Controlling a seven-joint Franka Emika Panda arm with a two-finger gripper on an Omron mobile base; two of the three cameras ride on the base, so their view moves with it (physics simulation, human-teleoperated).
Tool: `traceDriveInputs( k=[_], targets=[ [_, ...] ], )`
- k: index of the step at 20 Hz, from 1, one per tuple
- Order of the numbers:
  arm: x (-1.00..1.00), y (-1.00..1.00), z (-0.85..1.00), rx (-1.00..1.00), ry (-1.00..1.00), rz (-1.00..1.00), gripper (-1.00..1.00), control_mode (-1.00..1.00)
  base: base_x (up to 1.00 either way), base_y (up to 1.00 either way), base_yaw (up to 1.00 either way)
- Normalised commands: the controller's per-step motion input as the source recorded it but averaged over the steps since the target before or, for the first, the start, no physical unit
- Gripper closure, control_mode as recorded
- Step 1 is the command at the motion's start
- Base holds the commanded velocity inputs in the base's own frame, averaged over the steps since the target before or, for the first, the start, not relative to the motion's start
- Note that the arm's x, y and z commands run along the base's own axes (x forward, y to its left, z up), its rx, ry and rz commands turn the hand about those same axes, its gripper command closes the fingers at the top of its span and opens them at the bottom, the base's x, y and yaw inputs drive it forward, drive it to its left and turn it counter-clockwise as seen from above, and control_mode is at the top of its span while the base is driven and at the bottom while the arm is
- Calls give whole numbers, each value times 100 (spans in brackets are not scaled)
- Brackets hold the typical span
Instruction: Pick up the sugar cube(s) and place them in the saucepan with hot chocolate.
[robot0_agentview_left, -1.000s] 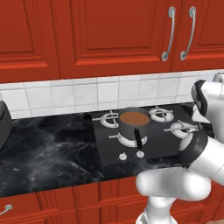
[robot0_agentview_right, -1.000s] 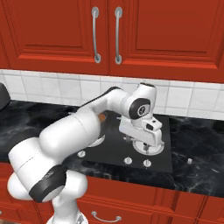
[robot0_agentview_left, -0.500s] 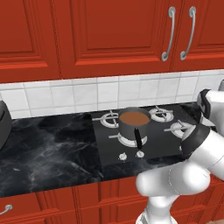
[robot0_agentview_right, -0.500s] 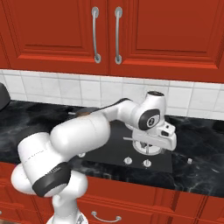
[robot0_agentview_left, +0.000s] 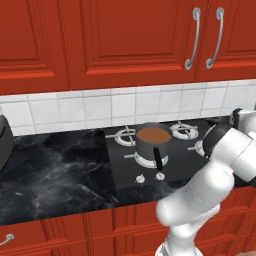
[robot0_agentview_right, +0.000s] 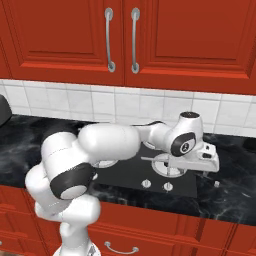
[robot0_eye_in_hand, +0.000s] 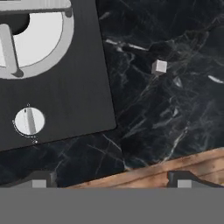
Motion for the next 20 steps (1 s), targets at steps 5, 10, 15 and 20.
traceDriveInputs(
  k=[5, 10, 15, 20],
  targets=[
    [29, -67, 0, 15, 3, 7, -100, -100, 0, 0, 0],
    [30, -62, -17, 17, 2, 0, -100, -100, 0, 0, 0],
    [18, -56, -18, 15, 0, 0, -100, -100, 0, 0, 0],
    [14, -36, -2, 7, 0, 0, -100, -100, 0, 0, 0]
  ],
)
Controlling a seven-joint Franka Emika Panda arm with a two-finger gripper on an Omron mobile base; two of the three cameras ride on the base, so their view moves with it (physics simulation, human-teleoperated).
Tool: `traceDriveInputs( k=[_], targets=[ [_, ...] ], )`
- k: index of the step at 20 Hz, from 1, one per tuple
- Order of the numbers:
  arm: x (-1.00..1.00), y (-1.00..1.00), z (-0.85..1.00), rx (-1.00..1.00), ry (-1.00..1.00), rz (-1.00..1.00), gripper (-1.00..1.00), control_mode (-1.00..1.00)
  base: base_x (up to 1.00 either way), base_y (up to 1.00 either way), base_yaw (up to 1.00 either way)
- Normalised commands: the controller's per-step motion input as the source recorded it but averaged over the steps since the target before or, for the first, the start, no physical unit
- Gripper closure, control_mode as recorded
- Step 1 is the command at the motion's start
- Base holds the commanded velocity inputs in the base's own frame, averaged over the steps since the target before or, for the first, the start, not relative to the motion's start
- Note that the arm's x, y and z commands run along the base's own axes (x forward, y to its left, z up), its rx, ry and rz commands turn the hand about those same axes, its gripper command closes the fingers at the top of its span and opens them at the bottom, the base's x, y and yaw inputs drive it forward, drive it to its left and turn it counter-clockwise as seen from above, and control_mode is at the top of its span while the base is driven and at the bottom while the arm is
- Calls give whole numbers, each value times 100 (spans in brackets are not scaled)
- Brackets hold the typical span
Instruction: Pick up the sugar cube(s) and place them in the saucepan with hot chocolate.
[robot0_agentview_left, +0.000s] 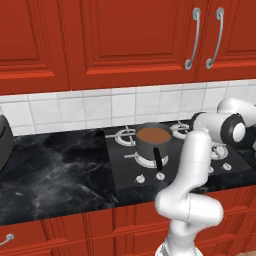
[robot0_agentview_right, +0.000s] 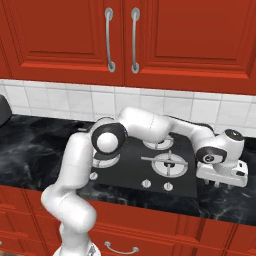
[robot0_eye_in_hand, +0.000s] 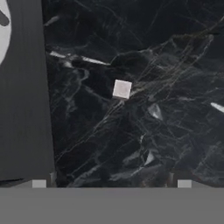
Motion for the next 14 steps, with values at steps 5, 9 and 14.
traceDriveInputs(
  k=[5, 9, 14],
  targets=[
    [20, -19, 0, 3, 0, 0, -100, -100, 0, 0, 0],
    [15, -3, -4, 3, 0, 0, -100, -100, 0, 0, 0],
    [19, 9, -4, 0, 0, 0, -100, -100, 0, 0, 0]
  ],
)
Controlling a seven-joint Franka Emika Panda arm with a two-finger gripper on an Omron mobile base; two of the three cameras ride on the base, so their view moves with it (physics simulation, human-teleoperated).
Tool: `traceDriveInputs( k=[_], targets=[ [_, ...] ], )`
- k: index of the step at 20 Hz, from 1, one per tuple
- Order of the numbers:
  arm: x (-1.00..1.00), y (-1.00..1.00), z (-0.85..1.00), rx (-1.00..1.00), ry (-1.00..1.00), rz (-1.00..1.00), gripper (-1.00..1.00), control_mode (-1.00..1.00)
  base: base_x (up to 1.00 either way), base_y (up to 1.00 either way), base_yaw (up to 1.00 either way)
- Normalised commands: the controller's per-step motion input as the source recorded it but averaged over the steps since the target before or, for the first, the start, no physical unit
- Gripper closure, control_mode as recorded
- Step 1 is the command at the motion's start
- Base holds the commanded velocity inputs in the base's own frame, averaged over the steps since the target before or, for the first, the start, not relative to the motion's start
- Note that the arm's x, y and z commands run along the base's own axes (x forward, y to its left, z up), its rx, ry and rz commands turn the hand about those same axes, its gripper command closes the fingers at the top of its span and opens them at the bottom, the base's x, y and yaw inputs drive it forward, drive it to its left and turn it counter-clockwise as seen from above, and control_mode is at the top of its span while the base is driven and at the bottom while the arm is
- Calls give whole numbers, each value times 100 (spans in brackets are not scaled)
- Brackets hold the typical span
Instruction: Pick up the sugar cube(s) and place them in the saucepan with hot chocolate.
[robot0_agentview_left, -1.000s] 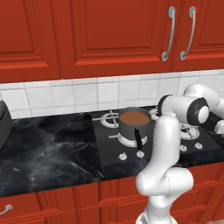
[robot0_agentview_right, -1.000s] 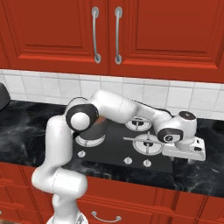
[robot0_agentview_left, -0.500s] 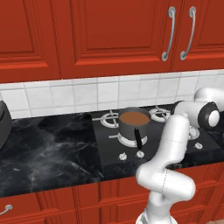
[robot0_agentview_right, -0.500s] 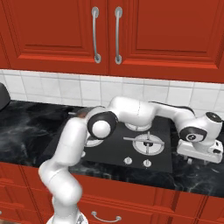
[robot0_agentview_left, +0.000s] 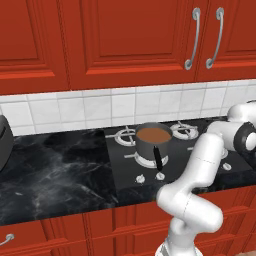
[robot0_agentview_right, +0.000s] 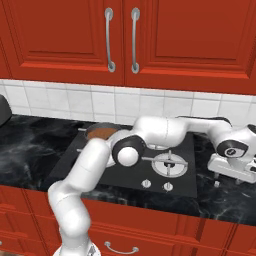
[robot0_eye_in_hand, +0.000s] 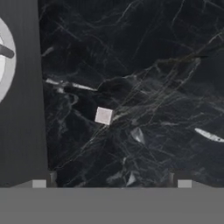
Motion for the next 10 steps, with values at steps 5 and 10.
traceDriveInputs(
  k=[5, 10],
  targets=[
    [24, 12, -16, 0, 3, 0, -100, -100, 0, 0, 0],
    [17, 15, -33, 0, 13, 0, -100, -100, 0, 0, 0]
  ],
)
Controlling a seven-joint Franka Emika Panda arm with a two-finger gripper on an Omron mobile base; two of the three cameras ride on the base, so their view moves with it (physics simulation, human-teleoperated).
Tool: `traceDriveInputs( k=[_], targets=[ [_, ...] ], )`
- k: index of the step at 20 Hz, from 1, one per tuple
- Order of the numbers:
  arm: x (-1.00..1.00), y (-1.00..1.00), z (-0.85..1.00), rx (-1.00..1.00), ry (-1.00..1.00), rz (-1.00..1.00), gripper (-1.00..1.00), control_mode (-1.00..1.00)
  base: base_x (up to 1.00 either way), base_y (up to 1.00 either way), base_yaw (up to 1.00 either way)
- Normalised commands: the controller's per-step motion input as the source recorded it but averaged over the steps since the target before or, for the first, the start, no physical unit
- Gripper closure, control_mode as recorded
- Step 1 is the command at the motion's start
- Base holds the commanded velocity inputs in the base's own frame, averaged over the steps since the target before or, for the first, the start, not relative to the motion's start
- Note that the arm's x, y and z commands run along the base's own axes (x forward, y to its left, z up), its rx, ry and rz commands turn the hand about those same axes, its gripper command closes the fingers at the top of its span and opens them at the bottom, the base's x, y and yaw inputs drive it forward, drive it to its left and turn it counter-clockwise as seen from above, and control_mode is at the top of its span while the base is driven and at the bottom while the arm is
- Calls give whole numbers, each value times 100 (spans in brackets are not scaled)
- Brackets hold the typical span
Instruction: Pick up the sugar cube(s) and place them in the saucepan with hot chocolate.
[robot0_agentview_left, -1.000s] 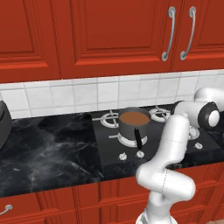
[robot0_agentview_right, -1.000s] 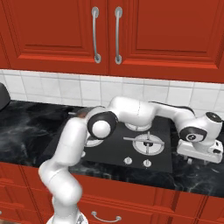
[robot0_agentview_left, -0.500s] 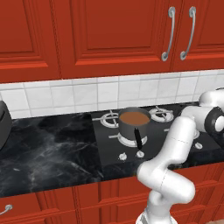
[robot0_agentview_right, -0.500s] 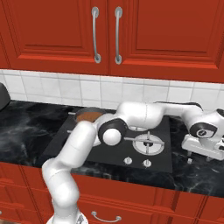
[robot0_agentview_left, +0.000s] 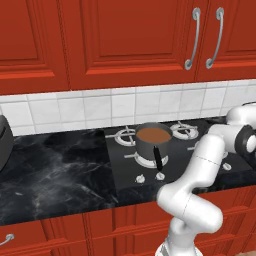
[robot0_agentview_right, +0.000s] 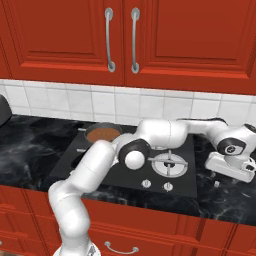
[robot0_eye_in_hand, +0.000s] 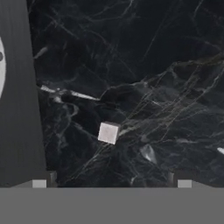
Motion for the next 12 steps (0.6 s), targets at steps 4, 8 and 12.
traceDriveInputs(
  k=[4, 8, 12],
  targets=[
    [8, 22, -35, 0, 11, 0, -100, -100, 0, 0, 0],
    [2, 2, -25, 0, 6, 0, -100, -100, 0, 0, 0],
    [11, 1, -21, 0, 3, 0, -100, -100, 0, 0, 0]
  ],
)
